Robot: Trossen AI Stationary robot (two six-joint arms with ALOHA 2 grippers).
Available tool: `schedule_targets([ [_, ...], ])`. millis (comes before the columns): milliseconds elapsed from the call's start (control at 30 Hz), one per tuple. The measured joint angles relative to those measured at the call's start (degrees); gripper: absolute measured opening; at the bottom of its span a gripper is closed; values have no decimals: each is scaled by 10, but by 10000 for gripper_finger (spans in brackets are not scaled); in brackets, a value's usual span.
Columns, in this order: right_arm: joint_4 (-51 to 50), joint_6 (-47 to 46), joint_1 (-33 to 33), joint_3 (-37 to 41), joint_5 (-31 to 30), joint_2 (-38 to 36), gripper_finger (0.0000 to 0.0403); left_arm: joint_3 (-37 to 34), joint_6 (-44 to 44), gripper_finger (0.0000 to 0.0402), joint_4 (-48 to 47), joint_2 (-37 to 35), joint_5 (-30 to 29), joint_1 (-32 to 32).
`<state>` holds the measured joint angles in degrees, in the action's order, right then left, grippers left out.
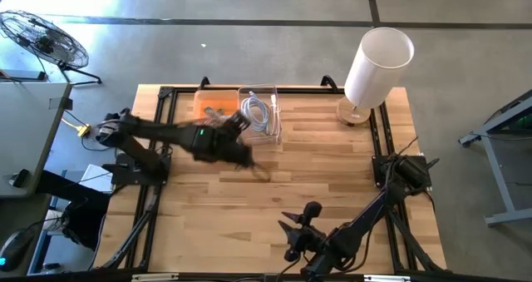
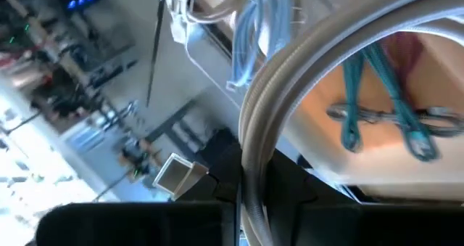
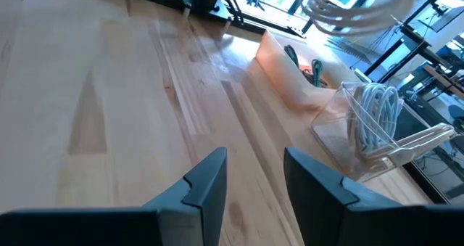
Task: Pick & Place USB Port
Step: Put the brown HDMI cable into the transparent bin
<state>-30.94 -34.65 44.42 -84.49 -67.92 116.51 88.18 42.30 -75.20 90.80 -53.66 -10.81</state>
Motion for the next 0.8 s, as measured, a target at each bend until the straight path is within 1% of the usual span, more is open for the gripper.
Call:
schedule_targets([
  [133, -1, 0, -4, 0, 3, 0, 129, 0, 144, 29, 141, 0, 81, 82],
  [200, -2, 0, -5, 0, 3, 0, 129, 0, 178, 29, 220, -5, 135, 126],
  [267, -2, 0, -5, 0, 3, 0, 129, 0, 186, 29, 295, -8, 195, 172],
  [367, -4, 0, -5, 0, 5, 0, 129, 1, 162, 29, 377, -7, 245, 235],
  [533, -19, -7, -4, 0, 8, 0, 129, 1, 94, 29, 460, -4, 292, 310],
  [567, -27, -13, -4, 0, 8, 0, 129, 1, 76, 29, 476, -2, 310, 321],
  [667, -55, -35, -4, 0, 8, 0, 129, -2, 26, 29, 516, 1, 393, 354],
  [733, -71, -54, -5, 0, 8, 0, 129, -12, 2, 29, 567, 4, 438, 365],
  [800, -77, -63, -5, 0, 8, 0, 129, -27, -19, 29, 579, 5, 460, 376],
])
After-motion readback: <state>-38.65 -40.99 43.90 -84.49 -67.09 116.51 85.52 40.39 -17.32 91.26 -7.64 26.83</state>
